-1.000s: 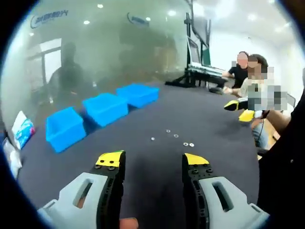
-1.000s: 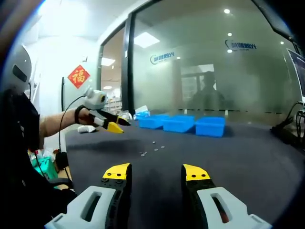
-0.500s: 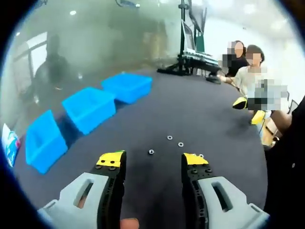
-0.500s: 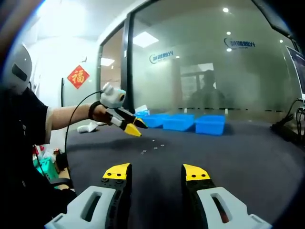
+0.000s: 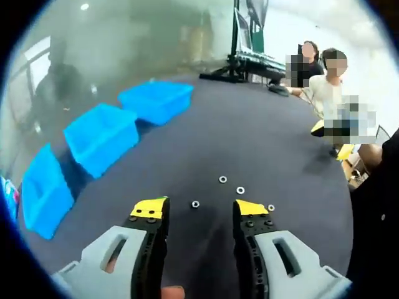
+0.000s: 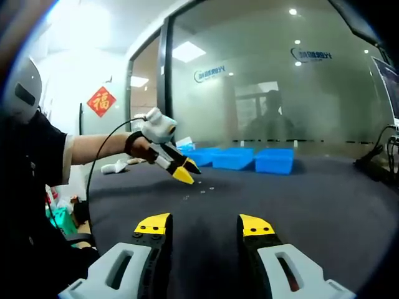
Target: Sort the screws, nuts, and washers into the corresponding bins
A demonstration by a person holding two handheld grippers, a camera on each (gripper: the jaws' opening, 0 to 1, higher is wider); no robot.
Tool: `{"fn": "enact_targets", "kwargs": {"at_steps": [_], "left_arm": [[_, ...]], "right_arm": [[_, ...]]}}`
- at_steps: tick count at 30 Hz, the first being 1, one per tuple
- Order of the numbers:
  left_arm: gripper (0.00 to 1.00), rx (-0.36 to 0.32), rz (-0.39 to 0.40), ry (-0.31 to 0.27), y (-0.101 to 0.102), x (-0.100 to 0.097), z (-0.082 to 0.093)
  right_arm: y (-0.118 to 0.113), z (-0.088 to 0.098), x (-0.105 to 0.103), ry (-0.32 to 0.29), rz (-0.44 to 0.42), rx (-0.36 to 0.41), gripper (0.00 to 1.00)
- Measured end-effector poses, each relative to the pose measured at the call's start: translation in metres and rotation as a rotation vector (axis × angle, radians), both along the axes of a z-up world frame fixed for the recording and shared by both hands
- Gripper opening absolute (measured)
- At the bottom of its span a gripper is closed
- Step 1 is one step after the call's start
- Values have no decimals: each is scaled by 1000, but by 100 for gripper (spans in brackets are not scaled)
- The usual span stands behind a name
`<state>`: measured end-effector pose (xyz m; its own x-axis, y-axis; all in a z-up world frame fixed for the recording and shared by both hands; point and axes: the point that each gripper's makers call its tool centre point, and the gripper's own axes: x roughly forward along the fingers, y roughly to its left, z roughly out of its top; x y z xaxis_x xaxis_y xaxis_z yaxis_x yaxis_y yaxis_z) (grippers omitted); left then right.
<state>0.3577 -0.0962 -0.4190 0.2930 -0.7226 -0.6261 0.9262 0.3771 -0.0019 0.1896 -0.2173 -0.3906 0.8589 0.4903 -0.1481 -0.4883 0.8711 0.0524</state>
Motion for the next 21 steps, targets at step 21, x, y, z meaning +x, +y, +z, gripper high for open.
{"fn": "enact_targets", "kwargs": {"at_steps": [21], "left_arm": [[18,64,-18,59,-2,3,-13]], "right_arm": [[-1,0,0,1,-2,2,38]]}}
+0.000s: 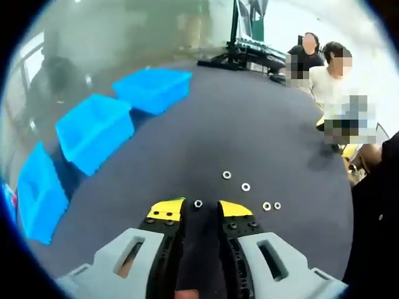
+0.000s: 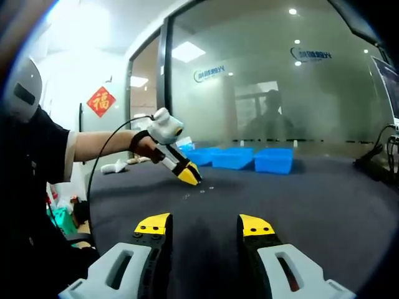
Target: Sort the screws, nuts, and washers into the corresponding bins
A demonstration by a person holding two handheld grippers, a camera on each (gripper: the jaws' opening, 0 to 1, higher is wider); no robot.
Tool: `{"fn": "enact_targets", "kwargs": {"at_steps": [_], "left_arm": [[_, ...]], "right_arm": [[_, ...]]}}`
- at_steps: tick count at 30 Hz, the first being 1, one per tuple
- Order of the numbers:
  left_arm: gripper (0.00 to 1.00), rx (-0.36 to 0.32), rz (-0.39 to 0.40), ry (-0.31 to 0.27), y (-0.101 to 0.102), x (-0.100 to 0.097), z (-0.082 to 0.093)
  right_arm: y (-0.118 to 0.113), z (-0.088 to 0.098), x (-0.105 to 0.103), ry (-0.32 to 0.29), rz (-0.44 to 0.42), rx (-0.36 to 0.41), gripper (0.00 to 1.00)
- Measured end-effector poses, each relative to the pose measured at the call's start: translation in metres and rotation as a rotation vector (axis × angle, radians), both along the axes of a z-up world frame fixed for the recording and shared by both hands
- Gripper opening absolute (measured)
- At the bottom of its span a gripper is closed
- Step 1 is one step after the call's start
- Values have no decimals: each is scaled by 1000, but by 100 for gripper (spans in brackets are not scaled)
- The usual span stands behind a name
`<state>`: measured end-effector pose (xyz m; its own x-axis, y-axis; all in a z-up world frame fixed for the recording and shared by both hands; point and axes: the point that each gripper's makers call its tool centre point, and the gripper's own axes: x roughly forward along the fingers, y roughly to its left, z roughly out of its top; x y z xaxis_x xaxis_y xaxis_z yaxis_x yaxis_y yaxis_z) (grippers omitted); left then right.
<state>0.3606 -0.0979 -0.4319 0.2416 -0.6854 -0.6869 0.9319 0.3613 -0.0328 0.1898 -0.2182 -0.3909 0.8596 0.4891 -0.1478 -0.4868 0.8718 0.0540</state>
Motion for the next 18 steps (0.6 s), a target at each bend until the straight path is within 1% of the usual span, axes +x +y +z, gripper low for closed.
{"fn": "enact_targets", "kwargs": {"at_steps": [4,7,11,18], "left_arm": [[16,-8,11,10,0,2,-1],[13,-4,10,-3,1,5,-3],[13,-6,12,-1,2,4,-4],[10,-7,20,14,-1,5,-4]], "right_arm": [[0,0,0,0,0,0,38],[-1,0,-1,0,0,0,38],[-2,-1,0,1,-3,1,38],[0,0,0,-2,1,4,38]]}}
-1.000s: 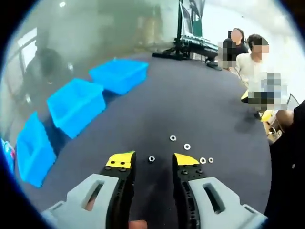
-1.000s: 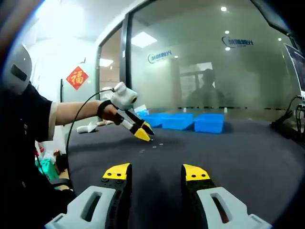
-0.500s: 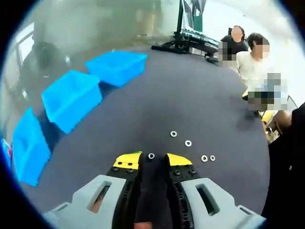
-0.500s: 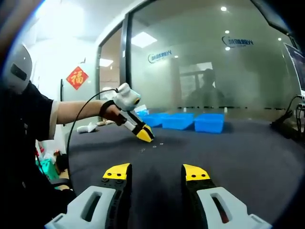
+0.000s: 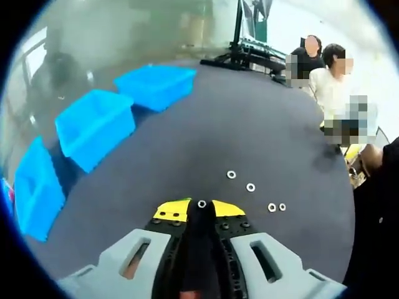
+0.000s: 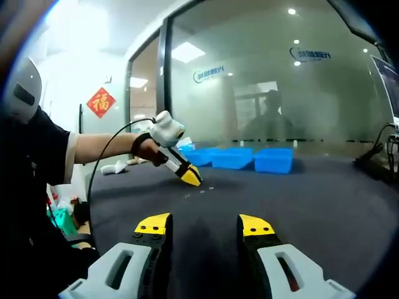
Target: Sort the screws, nuts, and washers into the corresponding bins
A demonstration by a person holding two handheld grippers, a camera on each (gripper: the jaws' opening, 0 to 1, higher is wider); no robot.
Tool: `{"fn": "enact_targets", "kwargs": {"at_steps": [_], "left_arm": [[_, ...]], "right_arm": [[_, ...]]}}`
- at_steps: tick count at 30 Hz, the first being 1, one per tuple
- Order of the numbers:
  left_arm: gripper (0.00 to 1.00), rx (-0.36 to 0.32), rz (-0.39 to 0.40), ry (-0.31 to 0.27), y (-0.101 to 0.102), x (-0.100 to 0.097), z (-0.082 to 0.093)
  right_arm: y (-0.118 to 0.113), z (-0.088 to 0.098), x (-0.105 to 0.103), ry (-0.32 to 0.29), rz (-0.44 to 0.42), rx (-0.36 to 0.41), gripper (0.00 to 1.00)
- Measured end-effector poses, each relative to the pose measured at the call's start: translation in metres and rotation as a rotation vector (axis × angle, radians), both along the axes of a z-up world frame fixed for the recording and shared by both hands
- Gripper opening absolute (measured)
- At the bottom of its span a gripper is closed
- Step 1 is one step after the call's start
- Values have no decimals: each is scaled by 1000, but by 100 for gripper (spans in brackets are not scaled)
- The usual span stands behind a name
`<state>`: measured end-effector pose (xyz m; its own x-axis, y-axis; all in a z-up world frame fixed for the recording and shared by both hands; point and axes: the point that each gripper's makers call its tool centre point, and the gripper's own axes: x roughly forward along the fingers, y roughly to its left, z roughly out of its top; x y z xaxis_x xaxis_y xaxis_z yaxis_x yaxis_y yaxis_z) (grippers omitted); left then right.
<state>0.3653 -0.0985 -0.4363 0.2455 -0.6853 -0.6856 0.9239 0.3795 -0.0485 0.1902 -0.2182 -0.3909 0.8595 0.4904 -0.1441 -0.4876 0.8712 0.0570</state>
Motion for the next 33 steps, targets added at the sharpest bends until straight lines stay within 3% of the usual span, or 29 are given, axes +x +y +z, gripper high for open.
{"fn": "enact_targets", "kwargs": {"at_steps": [8,18,25,30,33], "left_arm": [[6,-39,30,21,0,0,0],[6,-173,120,-12,11,-6,15],[6,-315,205,-110,35,-8,53],[6,-339,298,-223,65,0,76],[6,-358,336,-260,80,6,86]], "right_arm": [[-1,0,0,1,-2,-1,38],[1,2,0,-2,3,-3,38],[6,5,-1,-10,9,-8,38],[9,9,-1,-17,12,-15,38],[11,14,-2,-27,16,-21,38]]}}
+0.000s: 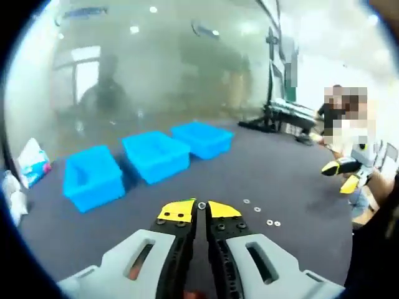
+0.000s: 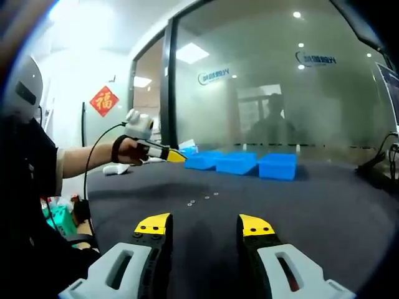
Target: Sort the screws, nuts, and washers into the corresponding bins
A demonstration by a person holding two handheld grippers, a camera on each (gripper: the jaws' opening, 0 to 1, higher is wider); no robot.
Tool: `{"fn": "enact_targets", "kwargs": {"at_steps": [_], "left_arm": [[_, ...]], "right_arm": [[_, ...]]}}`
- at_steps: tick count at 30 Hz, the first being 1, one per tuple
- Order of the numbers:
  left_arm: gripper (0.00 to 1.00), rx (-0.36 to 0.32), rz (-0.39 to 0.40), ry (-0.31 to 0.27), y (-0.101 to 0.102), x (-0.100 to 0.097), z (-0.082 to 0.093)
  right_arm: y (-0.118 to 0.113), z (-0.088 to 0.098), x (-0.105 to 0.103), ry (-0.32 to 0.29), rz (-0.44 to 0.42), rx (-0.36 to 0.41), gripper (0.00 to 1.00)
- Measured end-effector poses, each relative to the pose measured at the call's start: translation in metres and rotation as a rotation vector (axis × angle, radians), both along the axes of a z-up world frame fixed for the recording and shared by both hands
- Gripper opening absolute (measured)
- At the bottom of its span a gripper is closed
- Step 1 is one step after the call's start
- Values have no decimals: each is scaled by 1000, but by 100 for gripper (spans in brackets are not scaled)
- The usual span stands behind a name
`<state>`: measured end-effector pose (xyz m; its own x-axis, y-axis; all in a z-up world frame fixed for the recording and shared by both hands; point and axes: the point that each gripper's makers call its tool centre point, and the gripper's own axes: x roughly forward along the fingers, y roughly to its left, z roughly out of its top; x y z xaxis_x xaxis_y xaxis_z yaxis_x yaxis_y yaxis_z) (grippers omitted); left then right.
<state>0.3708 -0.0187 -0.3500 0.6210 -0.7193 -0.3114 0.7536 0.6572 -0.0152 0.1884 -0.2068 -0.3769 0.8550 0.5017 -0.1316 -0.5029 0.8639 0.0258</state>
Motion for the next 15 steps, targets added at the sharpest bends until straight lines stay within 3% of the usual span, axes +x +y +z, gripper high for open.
{"fn": "enact_targets", "kwargs": {"at_steps": [7,12,15], "left_arm": [[6,-39,105,-48,31,29,18],[6,-61,198,-64,48,63,26],[6,-39,240,-65,55,89,25]], "right_arm": [[3,5,0,-11,3,-10,38],[3,7,0,-15,4,-15,38],[2,9,1,-18,2,-18,38]]}}
